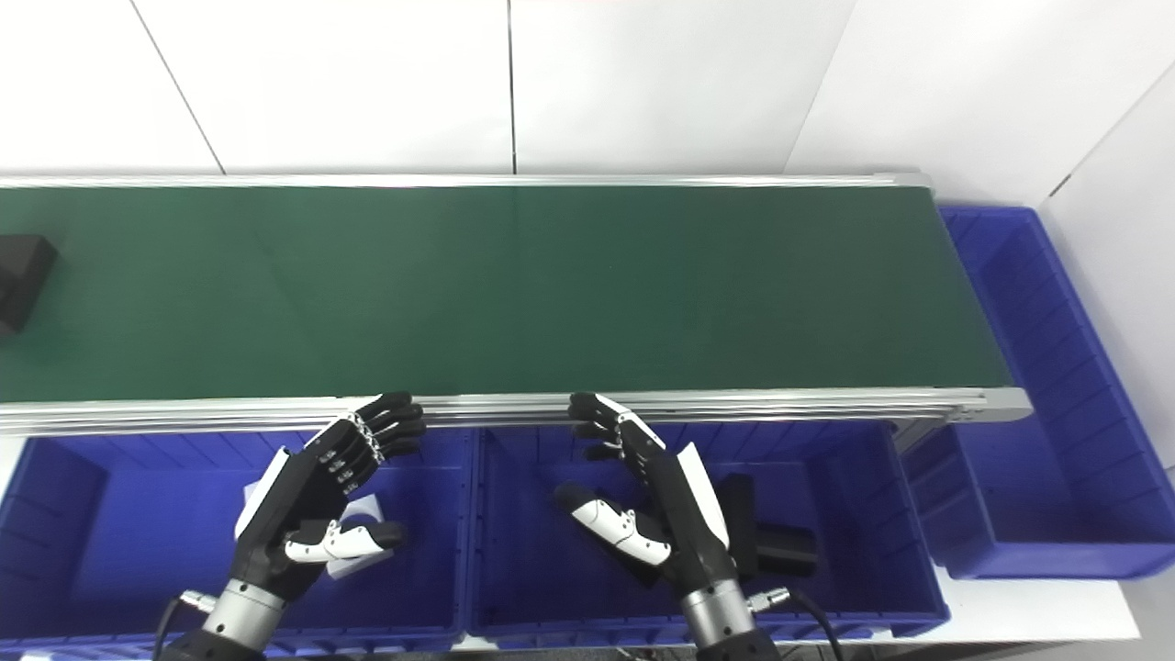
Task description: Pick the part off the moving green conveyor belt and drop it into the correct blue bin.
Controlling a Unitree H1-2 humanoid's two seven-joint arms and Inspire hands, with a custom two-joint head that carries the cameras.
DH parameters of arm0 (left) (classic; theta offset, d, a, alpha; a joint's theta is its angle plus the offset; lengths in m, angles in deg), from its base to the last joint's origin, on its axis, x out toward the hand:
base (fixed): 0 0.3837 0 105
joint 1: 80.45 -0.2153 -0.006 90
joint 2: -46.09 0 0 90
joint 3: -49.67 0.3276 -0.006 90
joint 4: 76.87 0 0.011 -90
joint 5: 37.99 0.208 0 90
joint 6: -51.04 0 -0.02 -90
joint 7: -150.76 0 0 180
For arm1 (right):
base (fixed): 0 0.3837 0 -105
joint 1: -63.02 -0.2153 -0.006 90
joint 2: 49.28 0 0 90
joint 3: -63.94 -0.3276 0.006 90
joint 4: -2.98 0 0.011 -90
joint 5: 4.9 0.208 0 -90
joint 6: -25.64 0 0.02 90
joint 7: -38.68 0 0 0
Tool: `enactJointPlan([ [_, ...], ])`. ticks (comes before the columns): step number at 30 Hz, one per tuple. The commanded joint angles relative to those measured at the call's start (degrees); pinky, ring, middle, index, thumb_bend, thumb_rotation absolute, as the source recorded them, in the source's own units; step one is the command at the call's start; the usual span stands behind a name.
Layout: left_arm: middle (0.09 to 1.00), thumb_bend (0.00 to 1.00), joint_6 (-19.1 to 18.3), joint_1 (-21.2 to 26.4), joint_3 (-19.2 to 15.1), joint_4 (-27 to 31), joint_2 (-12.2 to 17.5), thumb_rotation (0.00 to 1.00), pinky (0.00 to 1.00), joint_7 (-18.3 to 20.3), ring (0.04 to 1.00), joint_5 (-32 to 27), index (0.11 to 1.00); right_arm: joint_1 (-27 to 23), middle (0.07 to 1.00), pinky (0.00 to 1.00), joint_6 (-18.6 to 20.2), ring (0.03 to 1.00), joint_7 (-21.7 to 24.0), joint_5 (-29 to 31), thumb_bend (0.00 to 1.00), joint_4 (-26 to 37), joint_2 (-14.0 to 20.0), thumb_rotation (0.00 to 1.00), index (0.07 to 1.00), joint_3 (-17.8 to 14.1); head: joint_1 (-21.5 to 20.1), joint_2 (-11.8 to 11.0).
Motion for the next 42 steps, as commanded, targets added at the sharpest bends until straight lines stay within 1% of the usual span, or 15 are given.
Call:
enactJointPlan([
  [1,0.802,0.96,1.57,0.53,-0.03,1.51,-0.04,0.27,0.77,-0.23,0.783,-0.22,0.804,-0.23,0.816,0.7,-1.33,0.78,-0.03,0.26,0.63,1.81,-0.26,0.63,0.833,-0.19,0.06,-0.01],
  [9,0.803,0.96,1.57,0.71,0.02,1.22,-0.21,0.26,0.77,-0.19,0.785,-0.36,0.802,-0.44,0.815,0.7,-1.39,0.78,0.05,0.46,0.63,1.61,-0.22,0.63,0.833,-0.26,0.54,-0.07],
  [14,0.802,0.97,1.37,0.73,0.04,1.15,-0.33,0.26,0.77,-0.29,0.786,-0.36,0.801,-0.64,0.811,0.69,-1.92,0.776,-0.12,0.21,0.61,1.15,-0.21,0.61,0.833,-0.3,0.69,-0.28],
  [17,0.801,0.97,1.78,0.81,0.01,0.93,-0.34,0.27,0.76,-0.42,0.78,0.09,0.801,-0.59,0.812,0.69,-1.5,0.777,-0.01,0.55,0.62,1.17,-0.3,0.62,0.832,-0.32,0.74,-0.33],
  [23,0.803,0.97,1.98,0.97,0.04,0.49,-0.25,0.27,0.76,-0.22,0.779,0.01,0.804,-0.72,0.812,0.69,-2.01,0.777,-0.04,0.56,0.62,0.83,-0.25,0.62,0.833,-0.33,1.44,-0.59],
  [25,0.802,0.97,2.02,1.02,0.1,0.35,-0.39,0.26,0.77,-0.13,0.78,-0.26,0.804,-0.69,0.812,0.69,-2.28,0.776,-0.11,0.42,0.61,0.77,-0.16,0.61,0.833,-0.35,2.21,-0.81],
  [28,0.8,0.96,1.89,1.0,0.26,0.21,-0.83,0.24,0.77,-0.24,0.782,-0.42,0.803,-0.7,0.813,0.69,-2.44,0.775,-0.13,0.32,0.6,0.65,0.1,0.61,0.835,-0.51,4.91,-1.4],
  [29,0.799,0.97,1.81,0.97,0.3,0.21,-0.98,0.24,0.77,-0.31,0.781,-0.43,0.802,-0.69,0.813,0.69,-2.49,0.776,-0.13,0.3,0.59,0.6,0.19,0.61,0.836,-0.56,4.91,-1.4],
  [30,0.799,0.97,1.69,0.89,0.37,0.29,-1.16,0.24,0.77,-0.49,0.781,-0.18,0.801,-0.69,0.814,0.69,-2.61,0.776,-0.05,0.47,0.59,0.52,0.32,0.61,0.837,-0.64,5.96,-1.64],
  [33,0.799,0.97,1.49,0.73,0.53,0.46,-1.53,0.24,0.76,-0.92,0.779,0.74,0.8,-0.68,0.816,0.69,-2.49,0.779,0.19,0.99,0.58,0.55,0.61,0.61,0.839,-0.82,7.14,-1.99],
  [42,0.799,0.97,1.83,0.87,0.62,0.18,-1.72,0.26,0.76,-1.03,0.776,1.26,0.802,-0.58,0.82,0.69,-2.24,0.783,0.58,2.16,0.62,0.79,0.88,0.63,0.841,-0.88,7.01,-2.28],
])
